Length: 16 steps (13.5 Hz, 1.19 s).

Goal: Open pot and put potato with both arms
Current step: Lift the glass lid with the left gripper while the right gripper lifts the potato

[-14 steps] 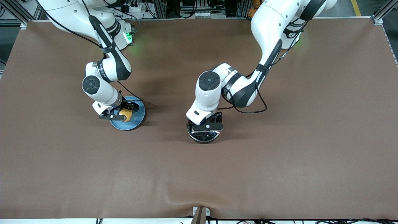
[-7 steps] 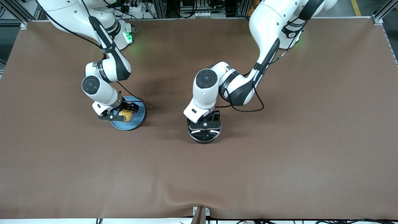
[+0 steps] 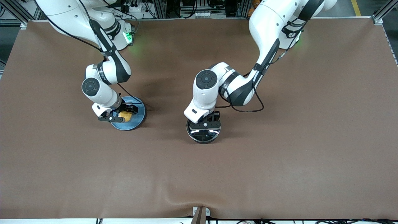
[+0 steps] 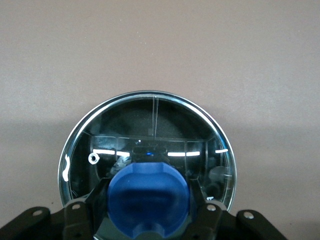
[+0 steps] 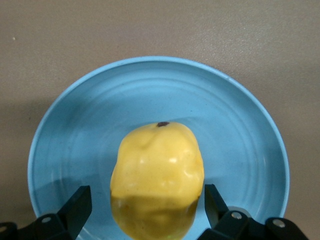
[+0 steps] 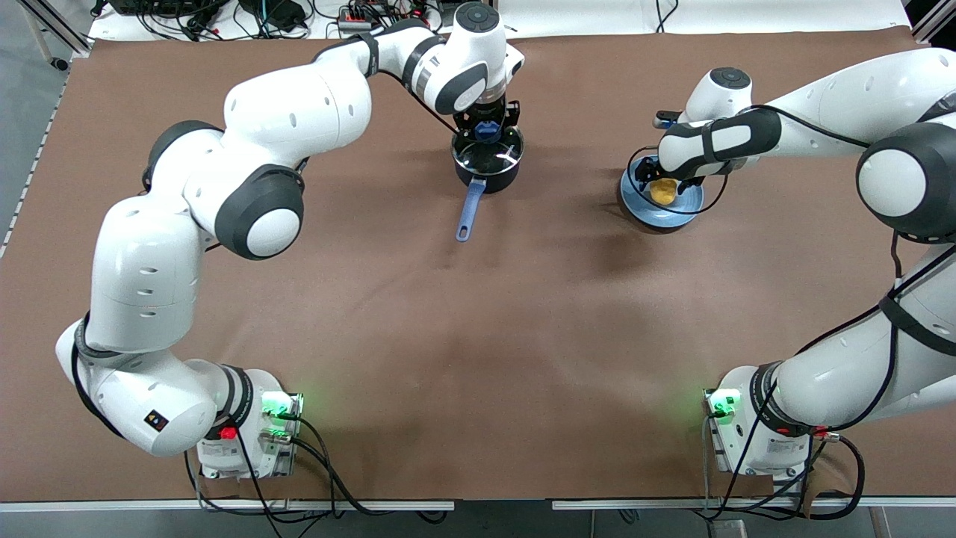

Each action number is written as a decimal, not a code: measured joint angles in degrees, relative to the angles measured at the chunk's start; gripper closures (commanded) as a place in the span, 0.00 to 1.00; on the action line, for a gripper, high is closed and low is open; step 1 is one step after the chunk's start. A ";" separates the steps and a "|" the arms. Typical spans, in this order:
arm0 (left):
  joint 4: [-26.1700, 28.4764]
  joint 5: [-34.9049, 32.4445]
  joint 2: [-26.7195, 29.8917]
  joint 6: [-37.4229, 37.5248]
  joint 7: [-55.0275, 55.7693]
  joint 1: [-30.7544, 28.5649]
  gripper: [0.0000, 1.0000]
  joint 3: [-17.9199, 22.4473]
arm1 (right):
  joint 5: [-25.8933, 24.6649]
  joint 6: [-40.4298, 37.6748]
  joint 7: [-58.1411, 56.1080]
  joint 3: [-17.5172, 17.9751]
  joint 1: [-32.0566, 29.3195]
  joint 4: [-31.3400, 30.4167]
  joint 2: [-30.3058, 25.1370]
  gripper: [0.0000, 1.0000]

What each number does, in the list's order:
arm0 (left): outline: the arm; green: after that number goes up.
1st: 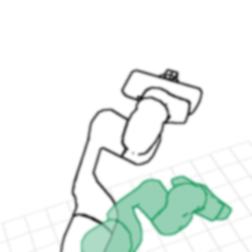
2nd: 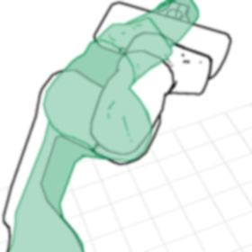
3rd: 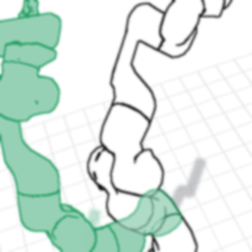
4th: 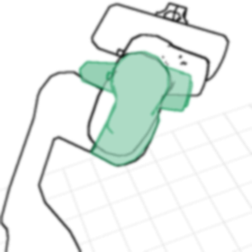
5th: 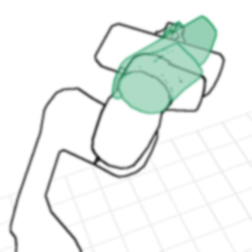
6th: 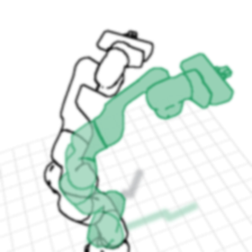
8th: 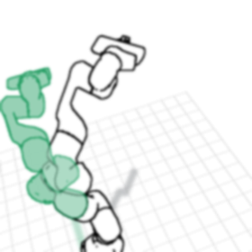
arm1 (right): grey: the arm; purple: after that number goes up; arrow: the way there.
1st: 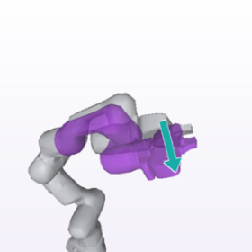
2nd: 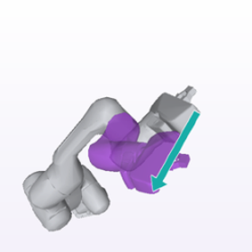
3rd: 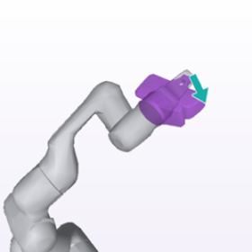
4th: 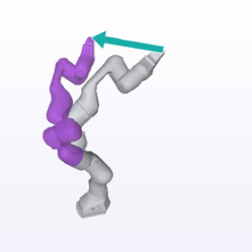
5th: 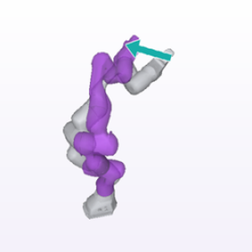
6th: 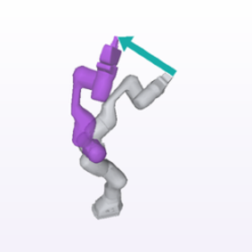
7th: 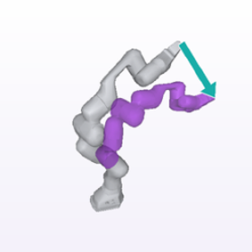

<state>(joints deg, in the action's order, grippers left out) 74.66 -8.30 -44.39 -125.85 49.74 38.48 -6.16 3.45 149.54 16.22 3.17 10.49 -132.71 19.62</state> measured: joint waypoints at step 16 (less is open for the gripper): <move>4.65 0.01 19.28 22.23 -17.01 -19.46 1.00 -0.03 | -0.13 -19.57 5.14 0.94 4.54 9.85 -11.98 1.00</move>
<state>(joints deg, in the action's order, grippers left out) 79.30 -8.29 -25.12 -103.62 32.73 19.01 -6.19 3.31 129.97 21.36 4.11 15.03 -122.86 7.64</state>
